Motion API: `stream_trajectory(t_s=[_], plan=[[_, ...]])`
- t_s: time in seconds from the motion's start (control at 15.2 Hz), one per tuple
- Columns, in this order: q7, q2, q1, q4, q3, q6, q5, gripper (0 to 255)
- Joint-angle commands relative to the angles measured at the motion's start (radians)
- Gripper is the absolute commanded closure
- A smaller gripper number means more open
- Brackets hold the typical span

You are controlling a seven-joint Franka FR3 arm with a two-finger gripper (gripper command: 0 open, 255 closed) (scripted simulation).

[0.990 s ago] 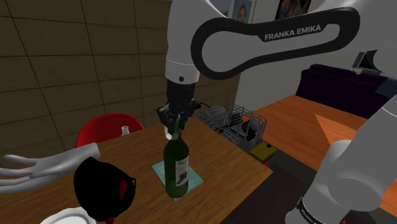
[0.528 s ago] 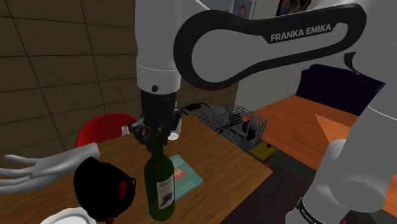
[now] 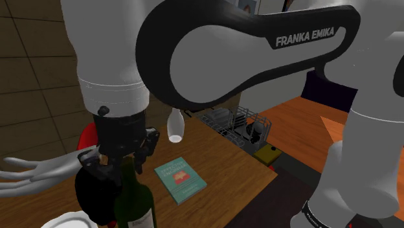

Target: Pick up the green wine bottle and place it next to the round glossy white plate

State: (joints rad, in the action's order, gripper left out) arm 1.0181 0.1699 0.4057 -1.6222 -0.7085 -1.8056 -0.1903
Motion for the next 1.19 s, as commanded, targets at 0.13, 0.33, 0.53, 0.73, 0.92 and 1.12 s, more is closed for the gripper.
stream_trajectory(t_s=[0.13,0.33,0.53,0.73,0.92,1.12], plan=[[0.117,0.141,0.111,0.157,-0.017,0.061,-0.100,255],[0.146,0.178,0.143,0.175,-0.014,0.053,-0.125,255],[0.151,0.176,0.136,0.132,-0.012,0.012,-0.126,255],[0.156,0.177,0.131,0.093,-0.010,-0.027,-0.129,255],[0.163,0.181,0.127,0.057,-0.008,-0.065,-0.134,255],[0.171,0.187,0.125,0.022,-0.004,-0.104,-0.141,255]])
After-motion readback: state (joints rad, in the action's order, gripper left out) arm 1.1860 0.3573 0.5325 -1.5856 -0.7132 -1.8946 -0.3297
